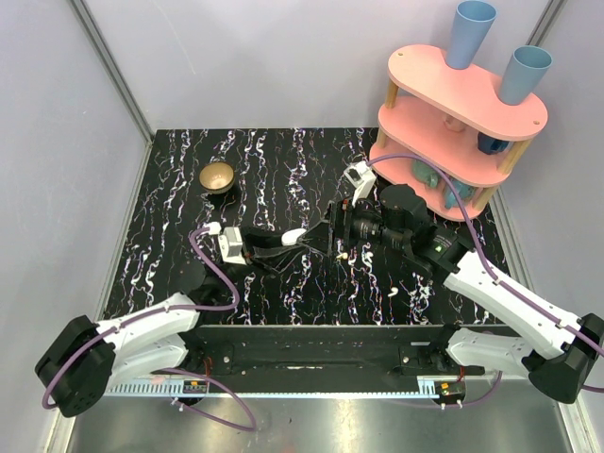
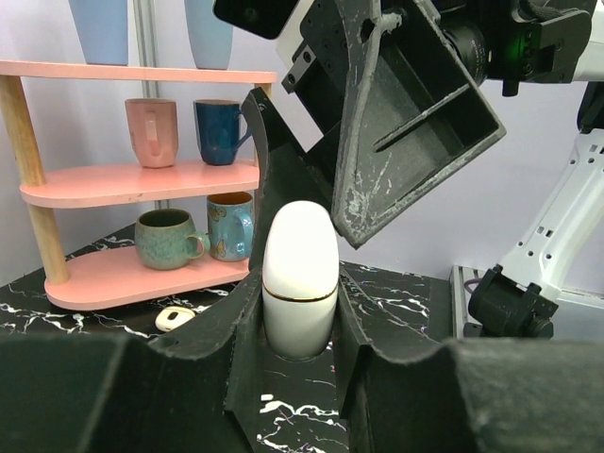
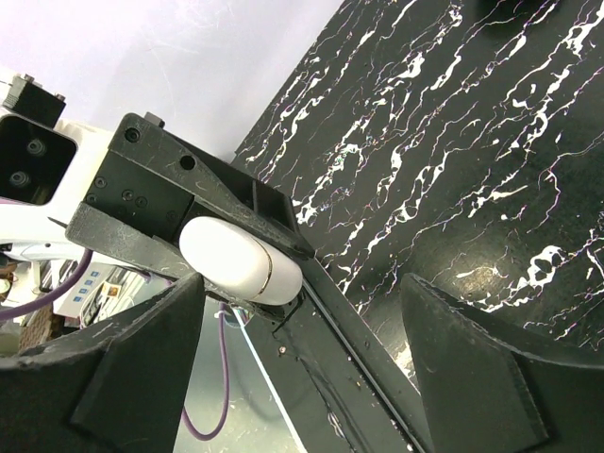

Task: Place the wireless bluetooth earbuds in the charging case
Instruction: Open the charging case.

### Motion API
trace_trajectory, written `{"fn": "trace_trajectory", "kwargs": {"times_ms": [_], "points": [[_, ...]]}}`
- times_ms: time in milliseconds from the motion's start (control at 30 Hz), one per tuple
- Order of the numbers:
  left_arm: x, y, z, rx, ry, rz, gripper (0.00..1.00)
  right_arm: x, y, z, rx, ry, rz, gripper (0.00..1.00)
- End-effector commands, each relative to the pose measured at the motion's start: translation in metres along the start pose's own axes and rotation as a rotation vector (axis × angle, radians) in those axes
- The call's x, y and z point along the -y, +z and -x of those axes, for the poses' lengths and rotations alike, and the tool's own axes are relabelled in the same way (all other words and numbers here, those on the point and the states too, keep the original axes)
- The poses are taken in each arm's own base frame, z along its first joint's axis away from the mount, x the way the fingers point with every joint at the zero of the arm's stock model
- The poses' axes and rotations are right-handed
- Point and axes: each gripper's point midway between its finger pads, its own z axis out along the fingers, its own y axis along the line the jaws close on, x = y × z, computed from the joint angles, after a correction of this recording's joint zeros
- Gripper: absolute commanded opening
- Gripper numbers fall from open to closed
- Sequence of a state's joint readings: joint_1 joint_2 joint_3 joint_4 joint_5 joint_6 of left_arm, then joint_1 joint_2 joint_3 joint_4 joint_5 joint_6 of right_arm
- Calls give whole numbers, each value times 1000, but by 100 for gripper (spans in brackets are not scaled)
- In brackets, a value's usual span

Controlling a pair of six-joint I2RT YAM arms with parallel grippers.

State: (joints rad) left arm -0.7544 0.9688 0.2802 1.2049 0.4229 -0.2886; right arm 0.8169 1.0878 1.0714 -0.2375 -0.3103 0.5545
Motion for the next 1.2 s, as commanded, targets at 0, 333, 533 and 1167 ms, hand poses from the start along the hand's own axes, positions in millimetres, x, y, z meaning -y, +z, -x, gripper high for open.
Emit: {"fn": "trace_trajectory", "kwargs": {"times_ms": [0,333,533,1167], "points": [[13,14,42,118,51,-79,0,-11,-2,12,32,-31,28,89],[16,17,43,105,47,-99,0,-10,-5,13,45,-42,18,88],[27,17,33,50,32,-167,0,-12,-6,25,102,-30,14,89],[29,3,22,-5,35,-150,0,-21,5,33,113,5,63,92]]}}
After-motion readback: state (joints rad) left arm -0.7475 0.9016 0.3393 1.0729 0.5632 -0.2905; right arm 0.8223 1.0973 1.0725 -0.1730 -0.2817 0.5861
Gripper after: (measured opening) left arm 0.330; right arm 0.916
